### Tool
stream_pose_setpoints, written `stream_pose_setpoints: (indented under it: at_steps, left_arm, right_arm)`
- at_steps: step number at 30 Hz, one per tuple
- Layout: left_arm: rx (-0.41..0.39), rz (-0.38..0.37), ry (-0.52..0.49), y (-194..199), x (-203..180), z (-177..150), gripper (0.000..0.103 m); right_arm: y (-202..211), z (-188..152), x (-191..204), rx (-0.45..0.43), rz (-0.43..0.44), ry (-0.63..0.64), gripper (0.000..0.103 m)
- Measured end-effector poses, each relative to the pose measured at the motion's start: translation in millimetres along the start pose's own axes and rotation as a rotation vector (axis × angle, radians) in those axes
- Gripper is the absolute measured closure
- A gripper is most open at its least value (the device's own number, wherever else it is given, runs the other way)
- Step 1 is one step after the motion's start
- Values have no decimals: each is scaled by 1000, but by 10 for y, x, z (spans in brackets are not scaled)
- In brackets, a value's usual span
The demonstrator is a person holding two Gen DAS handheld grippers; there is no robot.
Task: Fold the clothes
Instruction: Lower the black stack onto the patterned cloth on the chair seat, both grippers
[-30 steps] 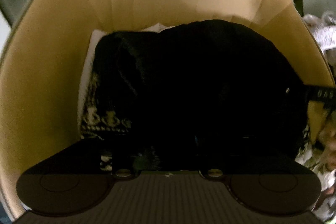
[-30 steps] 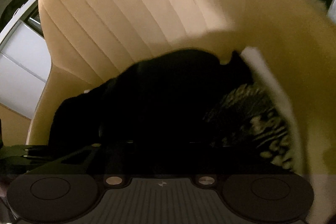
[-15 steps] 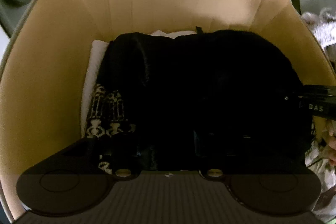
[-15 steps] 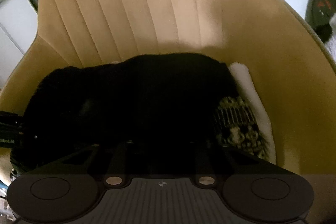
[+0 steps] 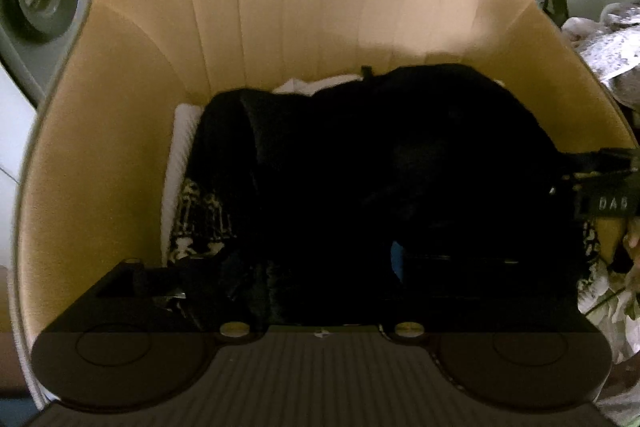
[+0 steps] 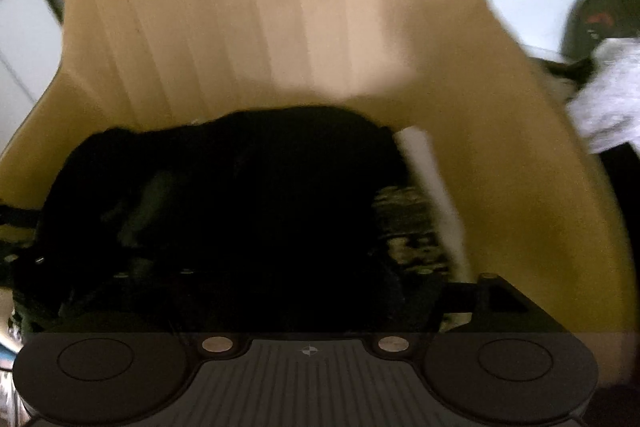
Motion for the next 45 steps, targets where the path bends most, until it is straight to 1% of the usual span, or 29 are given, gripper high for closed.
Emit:
stream_pose_setpoints:
  at_steps: [2,4,5,6,8,10,11,14,16,18,22,24,27,30,31,34,37,40,43,45]
  left_arm:
    - [-17,3,19,109,-4,0,12]
    - [-41,16,45,199,-7,3,9]
    - [-53,24,58,242,-8,4,9]
    - [-63,23,58,254,-36,20,8]
    - [-79,16,47,254,-112,62,8]
    - [-95,8,37,254,-188,104,8]
    - [-103,4,32,254,-226,125,8]
    - [-118,-6,15,233,-324,171,8]
    - [-106,-5,9,184,-347,163,8]
    - [-98,-6,23,171,-343,157,8]
    - [-113,-23,41,198,-347,185,7]
    - [-121,-32,37,218,-364,201,5]
    - [-120,-60,19,205,-434,181,3]
    - [-91,-68,14,117,-472,88,3]
    - [-81,-66,19,81,-468,48,3]
    - [-52,-54,37,-30,-442,-69,1]
    - [-28,-40,1,-140,-444,-142,1]
    - [-7,-24,-43,-248,-434,-178,1]
    - [-6,-27,-28,-317,-407,-209,1]
    - [-6,-28,-12,-348,-398,-220,0]
  right_arm:
    - [119,26,-46,-26,-16,-12,23]
    - [223,36,-57,-51,-29,-8,13]
    - [276,41,-63,-63,-36,-6,5]
    - [299,35,-52,-71,-38,-1,3]
    - [211,25,-36,-69,-48,8,1]
    - [95,43,-40,-66,-81,14,1]
    - [21,65,-63,-69,-113,19,1]
    - [-232,96,-241,-60,-263,40,1]
    - [-359,46,-220,-75,-336,151,1]
    - [-468,-37,-147,-73,-374,285,1]
    - [-426,0,-174,-54,-341,237,1]
    - [-314,24,-156,-61,-318,220,1]
    - [-134,-4,-64,-62,-222,177,1]
    - [33,-110,15,-44,-132,133,1]
    - [56,-153,43,-34,-116,131,1]
    - [25,-354,106,2,-108,162,1]
    - [-103,-519,112,24,-127,186,1]
    - [-201,-582,88,3,-130,169,1]
    - [-262,-588,51,-32,-140,141,1]
    - [-285,-602,51,-51,-148,147,1]
Point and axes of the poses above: each gripper's, at about its wrist camera, not at the fingertips, and y roughly against the way its jaws point, x to its left, z to its top, the point moved 10 cm from there along -y, roughly the way its jaws point, and after that the axes turned 13 degrees about -y, right-handed, at the moved point
